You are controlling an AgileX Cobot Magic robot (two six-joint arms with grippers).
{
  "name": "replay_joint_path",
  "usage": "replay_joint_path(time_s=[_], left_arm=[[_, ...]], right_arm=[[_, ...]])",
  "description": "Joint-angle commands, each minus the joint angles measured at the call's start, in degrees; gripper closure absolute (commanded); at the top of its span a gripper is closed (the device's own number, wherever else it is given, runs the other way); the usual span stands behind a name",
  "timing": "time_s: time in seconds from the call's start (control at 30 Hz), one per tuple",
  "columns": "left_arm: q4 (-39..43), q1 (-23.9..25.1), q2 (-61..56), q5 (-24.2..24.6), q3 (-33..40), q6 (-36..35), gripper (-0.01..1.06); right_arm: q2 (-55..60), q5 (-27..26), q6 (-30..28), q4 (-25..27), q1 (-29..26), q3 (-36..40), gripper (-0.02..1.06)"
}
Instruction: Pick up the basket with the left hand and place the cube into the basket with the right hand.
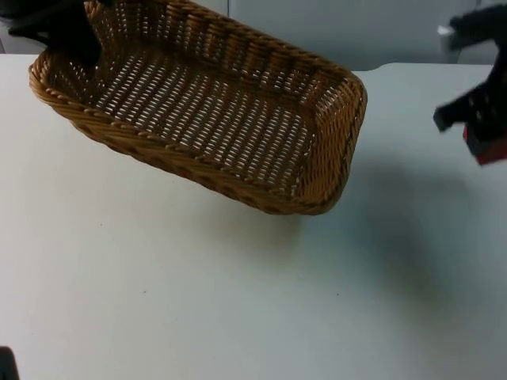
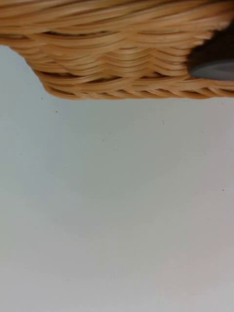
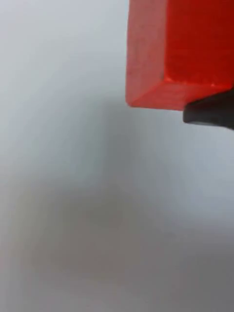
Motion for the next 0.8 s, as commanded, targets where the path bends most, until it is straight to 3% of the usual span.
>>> replay_joint_path(time_s=[0.0,0.1,0.13,0.17,0.23,0.33,0.7,0.77], left_arm=[[-1.8,-0.1,-1.0,-0.9,-0.5,-0.4,1.05],[-1.8,-0.1,-1.0,-0.9,-0.5,-0.4,1.05],[-1.8,-0.1,-1.0,-0.9,-0.5,-0.4,1.05],[-1.8,-0.1,-1.0,-0.9,-0.5,-0.4,1.05],[-1.8,-0.1,-1.0,-0.9,-0.5,-0.4,1.05],[-1.8,-0.1,-1.0,-1.0,-0.5,-0.4,1.05],[-1.8,-0.1,-1.0,-3.0,-0.5,-0.4,1.05],[-1.9,-0.1,-1.0,-3.2,-0.5,-0.4,1.05]], right_arm=[[-2.8,0.9,-2.9,3.8,0.6,-3.2,1.05],[-5.4,0.8,-17.0,22.7,2.6,-8.7,1.05],[-5.6,0.8,-20.2,26.7,3.0,-9.0,1.05],[-5.6,0.8,-20.2,26.7,3.0,-9.0,1.05],[-5.4,0.8,-30.3,39.0,5.4,-9.4,1.05],[-3.4,0.8,-36.7,47.3,8.2,-9.4,1.05],[5.3,-5.1,-37.3,48.5,14.0,-9.7,1.03],[5.9,-6.7,-38.2,48.3,15.1,-9.7,0.96]])
